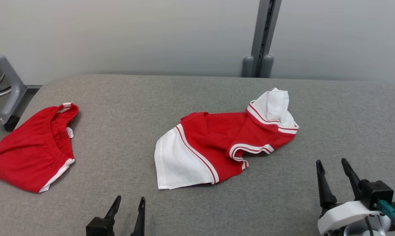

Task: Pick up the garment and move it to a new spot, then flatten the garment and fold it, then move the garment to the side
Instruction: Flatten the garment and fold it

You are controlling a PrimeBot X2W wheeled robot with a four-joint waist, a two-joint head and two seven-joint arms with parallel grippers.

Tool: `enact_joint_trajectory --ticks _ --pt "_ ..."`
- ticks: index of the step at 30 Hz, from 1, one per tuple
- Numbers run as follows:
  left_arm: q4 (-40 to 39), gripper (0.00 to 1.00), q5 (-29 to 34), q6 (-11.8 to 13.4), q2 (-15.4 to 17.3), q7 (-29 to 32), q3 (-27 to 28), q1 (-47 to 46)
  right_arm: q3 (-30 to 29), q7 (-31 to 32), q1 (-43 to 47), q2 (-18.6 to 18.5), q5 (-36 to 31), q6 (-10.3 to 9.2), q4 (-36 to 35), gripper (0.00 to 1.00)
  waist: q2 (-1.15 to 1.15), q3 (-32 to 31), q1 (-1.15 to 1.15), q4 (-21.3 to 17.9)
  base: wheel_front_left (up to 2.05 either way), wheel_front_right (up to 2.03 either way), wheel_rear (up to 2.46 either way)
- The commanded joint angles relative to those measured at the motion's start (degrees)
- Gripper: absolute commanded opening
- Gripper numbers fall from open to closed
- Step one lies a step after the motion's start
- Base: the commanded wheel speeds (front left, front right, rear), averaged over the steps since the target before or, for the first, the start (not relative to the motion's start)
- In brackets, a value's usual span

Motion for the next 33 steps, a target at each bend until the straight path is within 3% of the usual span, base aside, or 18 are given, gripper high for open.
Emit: enact_joint_trajectory --ticks 1,12,21,26,33 --pt "-0.56 1.0 0.64 0.27 0.24 -0.11 0.85 0.54 0.86 -0.01 0.92 -0.18 0.44 0.0 -0.67 1.0 0.0 -1.26 0.0 -1.86 0.0 0.0 0.0" --pt "-1.62 1.0 1.58 1.26 0.23 -0.11 5.01 2.9 4.08 -0.01 5.57 -0.25 2.76 0.0 -2.02 1.0 0.0 -2.14 0.0 -5.98 0.0 0.0 0.0" --pt "-2.03 1.0 1.28 1.55 0.23 -0.11 5.87 1.86 5.59 -0.01 5.47 -0.2 2.26 0.0 -2.32 1.0 0.0 -1.4 0.0 -5.7 0.0 0.0 0.0" --pt "-1.18 1.0 2.09 1.47 0.23 -0.11 5.6 1.65 11.68 -0.01 3.72 -0.19 2.72 0.0 -1.99 1.0 0.0 -0.7 0.0 -4.06 0.0 0.0 0.0" --pt "0.35 1.0 1.49 1.26 0.24 -0.11 4.03 0.67 26.93 -0.01 -2.42 -0.21 3.57 0.0 0.54 1.0 0.0 1.01 0.0 1.27 0.0 0.0 0.0"
